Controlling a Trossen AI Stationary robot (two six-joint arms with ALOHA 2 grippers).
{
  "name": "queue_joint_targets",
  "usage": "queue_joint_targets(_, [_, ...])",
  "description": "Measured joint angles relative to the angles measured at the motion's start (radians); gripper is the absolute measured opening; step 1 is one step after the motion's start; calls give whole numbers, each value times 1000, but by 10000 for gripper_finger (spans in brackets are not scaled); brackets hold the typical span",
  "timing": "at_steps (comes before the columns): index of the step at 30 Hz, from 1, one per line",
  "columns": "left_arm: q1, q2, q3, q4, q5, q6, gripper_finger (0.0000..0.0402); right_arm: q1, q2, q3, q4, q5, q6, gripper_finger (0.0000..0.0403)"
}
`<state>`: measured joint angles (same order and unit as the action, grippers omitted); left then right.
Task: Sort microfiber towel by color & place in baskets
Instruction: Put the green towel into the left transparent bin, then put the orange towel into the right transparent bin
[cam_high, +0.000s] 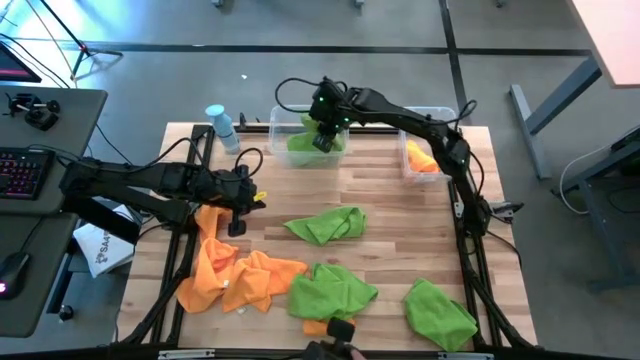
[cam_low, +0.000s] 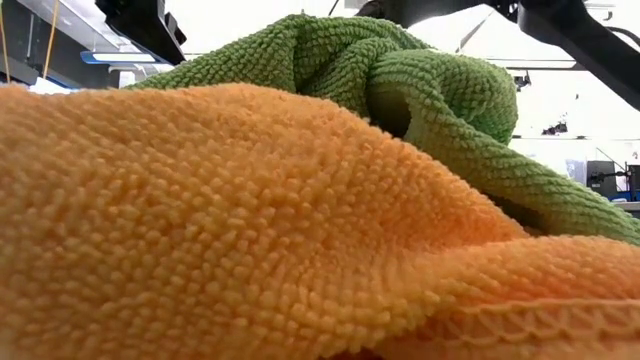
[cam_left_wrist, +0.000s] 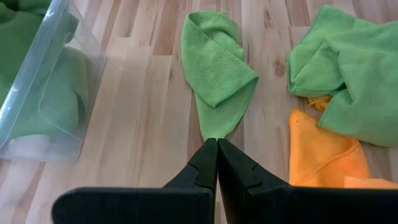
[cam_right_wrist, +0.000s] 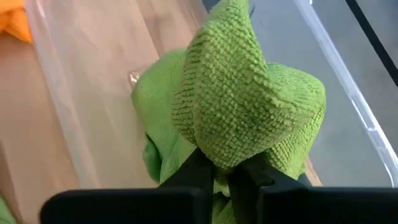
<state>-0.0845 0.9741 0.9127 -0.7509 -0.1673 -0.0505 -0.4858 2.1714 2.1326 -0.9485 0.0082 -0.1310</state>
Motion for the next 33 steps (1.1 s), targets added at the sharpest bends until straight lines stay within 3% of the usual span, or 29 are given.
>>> queue_joint_targets(11, [0,0,0,0,-4,0,0,2,2,68,-79,-20,-5,159])
queue_joint_targets(17, [0,0,0,0,-4,0,0,-1,2,222,-260,-45,-22,188])
queue_joint_targets(21, [0,0,0,-1,-4,-32,0,-10,-57,160,-295,-86,-27,171])
queue_joint_targets(25, [0,0,0,-1,-4,-45,0,-22,-163,34,-270,-91,-2,126])
queue_joint_targets(31, [0,0,0,-3,-66,-90,0,-26,-397,-270,-86,-89,42,21])
queue_joint_targets(33, [0,0,0,-2,-90,-104,0,-24,-485,-396,-27,-91,76,6])
